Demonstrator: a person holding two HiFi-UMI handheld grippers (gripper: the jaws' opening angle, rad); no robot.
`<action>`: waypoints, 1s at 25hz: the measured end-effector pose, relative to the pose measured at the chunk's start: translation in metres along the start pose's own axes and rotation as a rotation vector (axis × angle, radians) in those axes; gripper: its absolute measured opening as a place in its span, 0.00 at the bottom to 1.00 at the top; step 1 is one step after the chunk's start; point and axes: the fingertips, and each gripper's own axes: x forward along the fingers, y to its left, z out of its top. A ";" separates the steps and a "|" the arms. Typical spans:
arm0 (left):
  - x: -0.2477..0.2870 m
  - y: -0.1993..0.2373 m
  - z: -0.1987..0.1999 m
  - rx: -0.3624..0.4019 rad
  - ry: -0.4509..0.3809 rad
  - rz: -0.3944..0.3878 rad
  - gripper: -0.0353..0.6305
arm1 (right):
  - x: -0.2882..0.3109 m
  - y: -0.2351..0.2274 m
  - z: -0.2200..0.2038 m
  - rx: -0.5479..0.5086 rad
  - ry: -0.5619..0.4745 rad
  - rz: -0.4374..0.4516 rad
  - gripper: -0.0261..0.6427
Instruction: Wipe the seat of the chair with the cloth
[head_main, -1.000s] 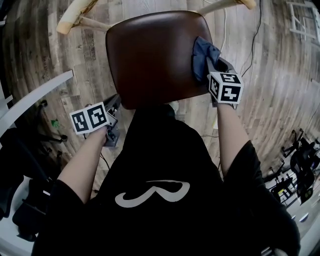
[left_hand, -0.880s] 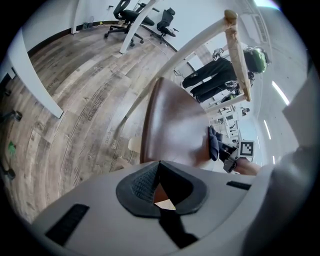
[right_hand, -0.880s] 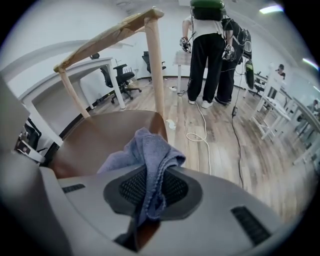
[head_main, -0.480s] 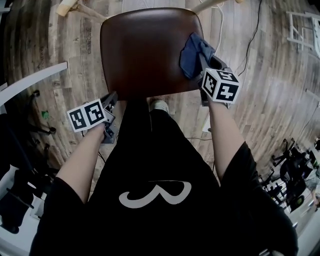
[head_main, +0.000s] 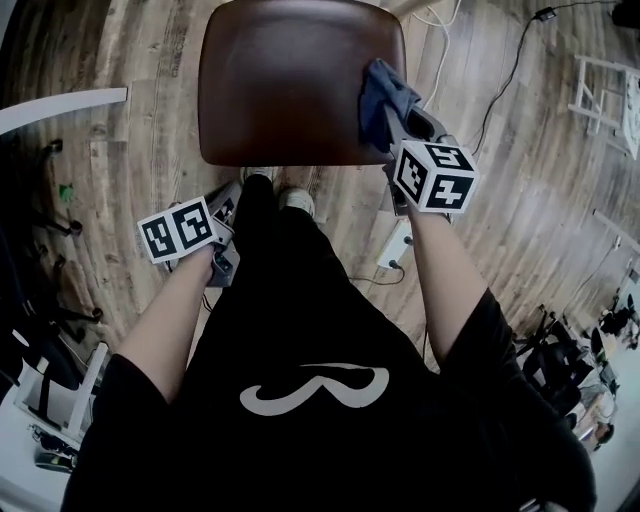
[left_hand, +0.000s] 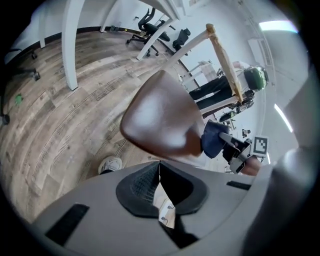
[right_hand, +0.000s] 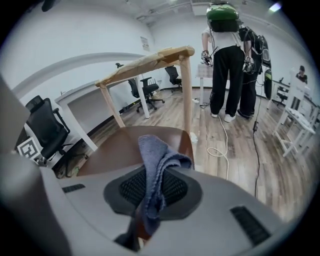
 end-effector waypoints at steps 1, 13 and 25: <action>-0.002 0.005 -0.008 -0.010 0.005 0.007 0.07 | 0.000 0.007 0.000 0.000 -0.004 0.014 0.12; -0.026 0.089 -0.039 -0.053 0.071 0.089 0.07 | 0.027 0.142 0.004 0.001 -0.029 0.232 0.12; -0.060 0.134 0.006 -0.057 0.031 0.098 0.07 | 0.055 0.283 0.022 -0.032 -0.016 0.475 0.12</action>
